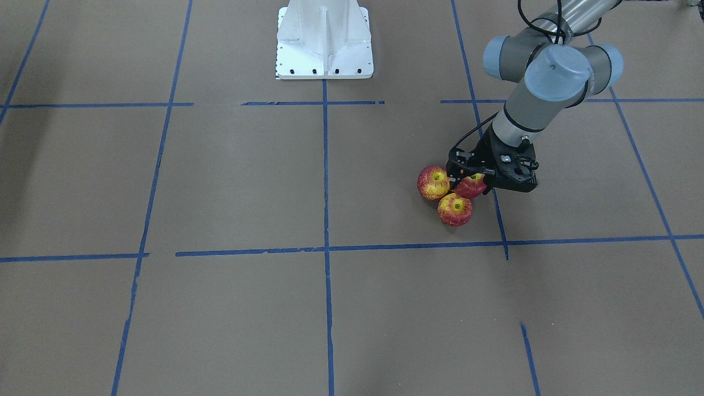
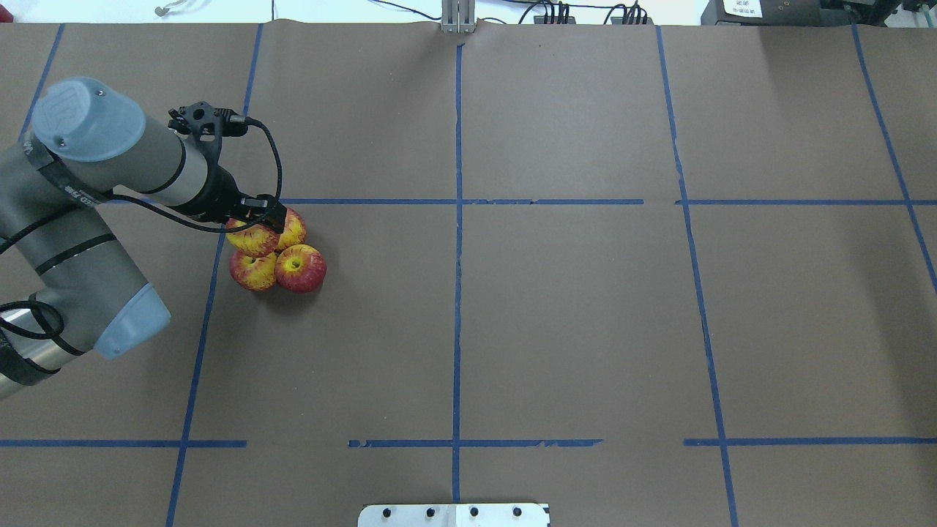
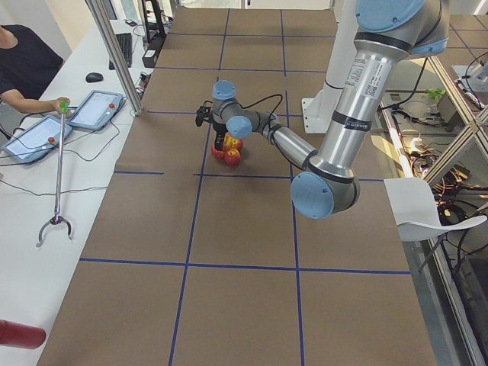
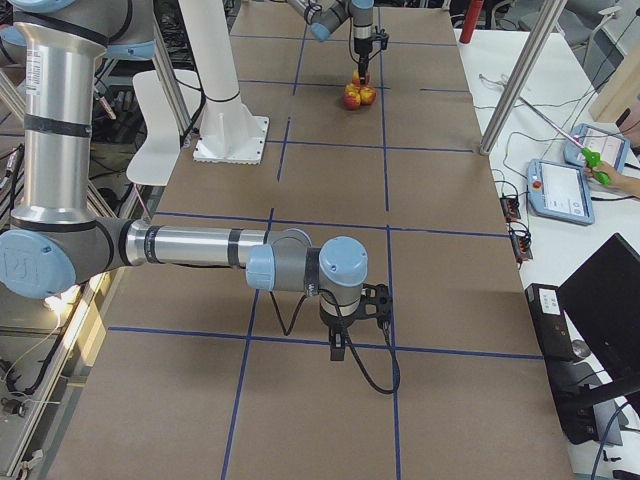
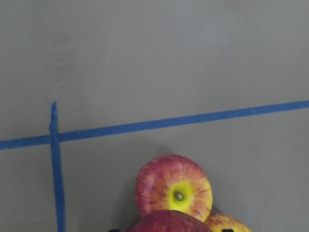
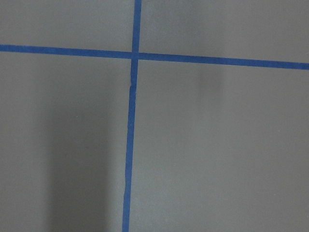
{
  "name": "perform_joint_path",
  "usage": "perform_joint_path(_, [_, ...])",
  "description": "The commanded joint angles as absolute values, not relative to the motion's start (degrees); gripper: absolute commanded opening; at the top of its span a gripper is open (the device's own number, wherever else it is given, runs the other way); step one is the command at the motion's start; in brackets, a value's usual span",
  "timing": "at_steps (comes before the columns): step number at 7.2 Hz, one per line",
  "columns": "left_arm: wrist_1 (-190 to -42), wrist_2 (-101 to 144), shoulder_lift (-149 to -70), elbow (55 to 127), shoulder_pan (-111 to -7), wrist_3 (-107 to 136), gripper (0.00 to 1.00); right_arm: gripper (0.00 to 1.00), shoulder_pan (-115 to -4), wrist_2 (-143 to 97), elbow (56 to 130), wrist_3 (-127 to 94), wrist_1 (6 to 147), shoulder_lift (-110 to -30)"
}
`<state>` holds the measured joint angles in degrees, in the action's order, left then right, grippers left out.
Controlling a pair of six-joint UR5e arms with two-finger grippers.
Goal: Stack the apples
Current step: 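Carry the apple with the left gripper over the three-apple cluster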
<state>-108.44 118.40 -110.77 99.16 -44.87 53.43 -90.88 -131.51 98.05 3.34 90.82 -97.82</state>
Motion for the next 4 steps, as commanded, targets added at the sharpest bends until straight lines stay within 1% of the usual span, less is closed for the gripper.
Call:
perform_joint_path(1, [-108.28, 118.30, -110.92, 98.53, -44.12, 53.70, 0.00, 1.00, -90.88, -131.48, 98.00, 3.34, 90.88, -97.82])
perform_joint_path(3, [-108.37, 118.21, -111.09, 98.44, -44.12, 53.70, 0.00, 1.00, -90.88, -131.57, 98.00, 3.34, 90.79, -97.82])
perform_joint_path(4, [-108.37, 118.21, -111.18, 98.44, -44.12, 53.70, 0.28, 1.00, -90.88, -131.57, 98.00, 3.34, 90.88, -97.82])
